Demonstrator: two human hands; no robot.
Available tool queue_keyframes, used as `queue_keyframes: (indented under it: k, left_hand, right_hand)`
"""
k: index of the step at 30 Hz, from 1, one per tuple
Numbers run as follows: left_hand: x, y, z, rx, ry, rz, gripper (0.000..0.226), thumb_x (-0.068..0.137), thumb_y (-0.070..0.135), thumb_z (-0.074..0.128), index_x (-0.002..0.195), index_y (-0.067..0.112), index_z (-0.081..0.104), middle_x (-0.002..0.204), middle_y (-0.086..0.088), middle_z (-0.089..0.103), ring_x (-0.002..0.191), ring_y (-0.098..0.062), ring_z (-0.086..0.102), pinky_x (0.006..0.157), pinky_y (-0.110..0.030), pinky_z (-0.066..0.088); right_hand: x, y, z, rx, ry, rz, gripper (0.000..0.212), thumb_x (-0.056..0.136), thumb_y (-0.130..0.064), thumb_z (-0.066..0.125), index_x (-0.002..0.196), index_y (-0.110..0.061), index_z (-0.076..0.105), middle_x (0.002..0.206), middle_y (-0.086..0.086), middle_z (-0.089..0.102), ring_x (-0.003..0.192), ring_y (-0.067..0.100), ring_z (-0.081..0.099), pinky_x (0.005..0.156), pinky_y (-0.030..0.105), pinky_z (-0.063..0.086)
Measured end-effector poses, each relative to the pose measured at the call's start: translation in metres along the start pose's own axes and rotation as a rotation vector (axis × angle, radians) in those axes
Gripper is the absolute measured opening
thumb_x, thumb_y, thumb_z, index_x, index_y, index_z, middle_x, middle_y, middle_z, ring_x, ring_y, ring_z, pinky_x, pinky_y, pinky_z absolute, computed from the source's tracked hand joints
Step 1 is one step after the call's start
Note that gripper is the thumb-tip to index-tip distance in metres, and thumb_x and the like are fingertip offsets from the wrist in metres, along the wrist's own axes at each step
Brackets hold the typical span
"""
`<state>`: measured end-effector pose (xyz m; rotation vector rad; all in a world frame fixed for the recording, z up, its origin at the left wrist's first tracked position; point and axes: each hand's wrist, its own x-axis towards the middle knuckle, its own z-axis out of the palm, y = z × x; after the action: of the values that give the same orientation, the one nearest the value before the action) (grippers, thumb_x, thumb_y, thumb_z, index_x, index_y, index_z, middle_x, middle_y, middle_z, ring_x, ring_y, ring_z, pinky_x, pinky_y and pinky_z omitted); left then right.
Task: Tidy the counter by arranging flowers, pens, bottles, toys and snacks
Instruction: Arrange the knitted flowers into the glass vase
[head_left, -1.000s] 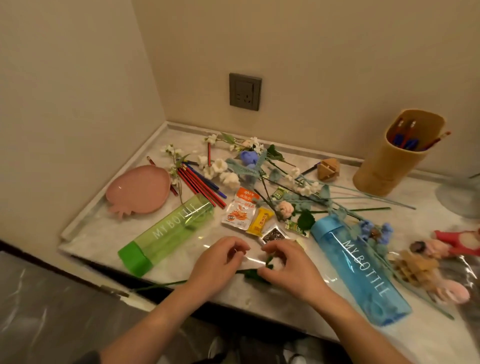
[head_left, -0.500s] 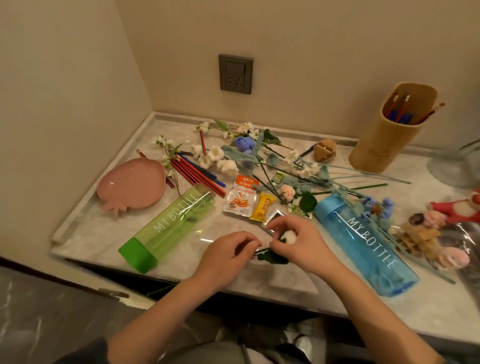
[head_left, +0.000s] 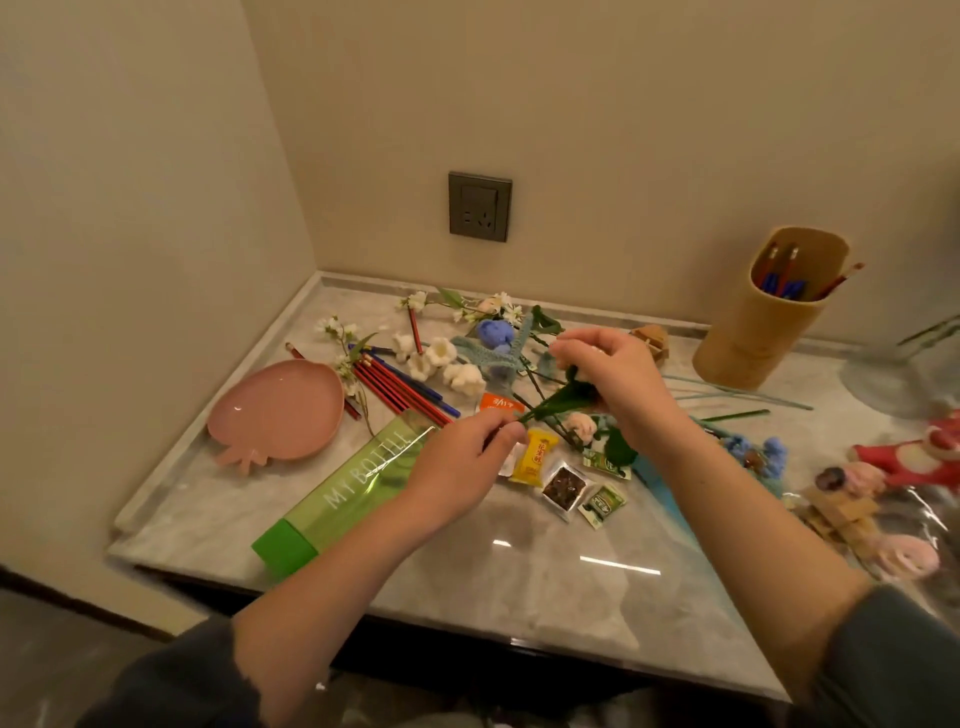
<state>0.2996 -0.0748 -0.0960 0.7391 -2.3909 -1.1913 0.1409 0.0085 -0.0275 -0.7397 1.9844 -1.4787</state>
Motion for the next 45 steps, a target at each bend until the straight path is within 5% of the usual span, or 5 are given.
queue_keyframes:
  k: [5, 13, 19, 36, 45]
  left_hand:
    - [0.026, 0.007, -0.007, -0.135, 0.083, -0.103, 0.032, 0.100, 0.024, 0.042, 0.073, 0.032, 0.058, 0.063, 0.012, 0.051, 0.059, -0.006, 0.048, 0.056, -0.027, 0.034]
    - [0.053, 0.010, -0.019, -0.568, 0.075, -0.388, 0.029, 0.104, 0.026, 0.033, 0.090, 0.013, 0.055, 0.056, 0.004, 0.039, 0.039, -0.005, 0.029, 0.036, -0.018, 0.022]
    - [0.065, 0.012, -0.023, -0.688, 0.072, -0.380, 0.028, 0.104, 0.027, 0.033, 0.097, 0.010, 0.054, 0.046, 0.010, 0.038, 0.037, -0.005, 0.028, 0.035, -0.018, 0.021]
    - [0.130, 0.067, 0.003, -0.792, 0.110, -0.301, 0.019, 0.102, 0.017, 0.041, 0.103, 0.008, 0.057, 0.088, -0.008, 0.061, 0.060, -0.015, 0.060, 0.048, -0.023, 0.051]
    - [0.162, 0.135, 0.026, -0.880, -0.041, -0.133, 0.015, 0.097, 0.012, 0.053, 0.099, 0.015, 0.067, 0.073, 0.004, 0.073, 0.073, -0.012, 0.072, 0.062, -0.024, 0.057]
  right_hand:
    - [0.025, -0.001, 0.006, 0.266, 0.046, 0.091, 0.039, 0.097, -0.051, 0.044, 0.112, -0.019, 0.061, 0.101, 0.005, 0.067, 0.074, 0.015, 0.065, 0.054, 0.025, 0.052]
    - [0.049, 0.052, 0.030, -0.544, -0.044, 0.127, 0.032, 0.090, -0.033, 0.058, 0.117, -0.017, 0.053, 0.099, 0.002, 0.063, 0.086, 0.018, 0.063, 0.071, 0.033, 0.051]
    - [0.054, 0.055, 0.038, -0.233, -0.089, 0.190, 0.025, 0.099, -0.013, 0.046, 0.103, 0.001, 0.065, 0.056, 0.002, 0.051, 0.037, 0.006, 0.046, 0.037, 0.019, 0.034]
    - [0.031, 0.013, -0.015, 0.221, 0.123, 0.006, 0.016, 0.095, -0.004, 0.043, 0.103, -0.007, 0.056, 0.053, 0.000, 0.049, 0.039, 0.015, 0.039, 0.036, 0.023, 0.030]
    - [0.028, -0.002, -0.073, 0.386, 0.095, -0.031, 0.016, 0.095, -0.007, 0.049, 0.109, -0.011, 0.056, 0.060, 0.000, 0.058, 0.041, 0.013, 0.045, 0.035, 0.022, 0.032]
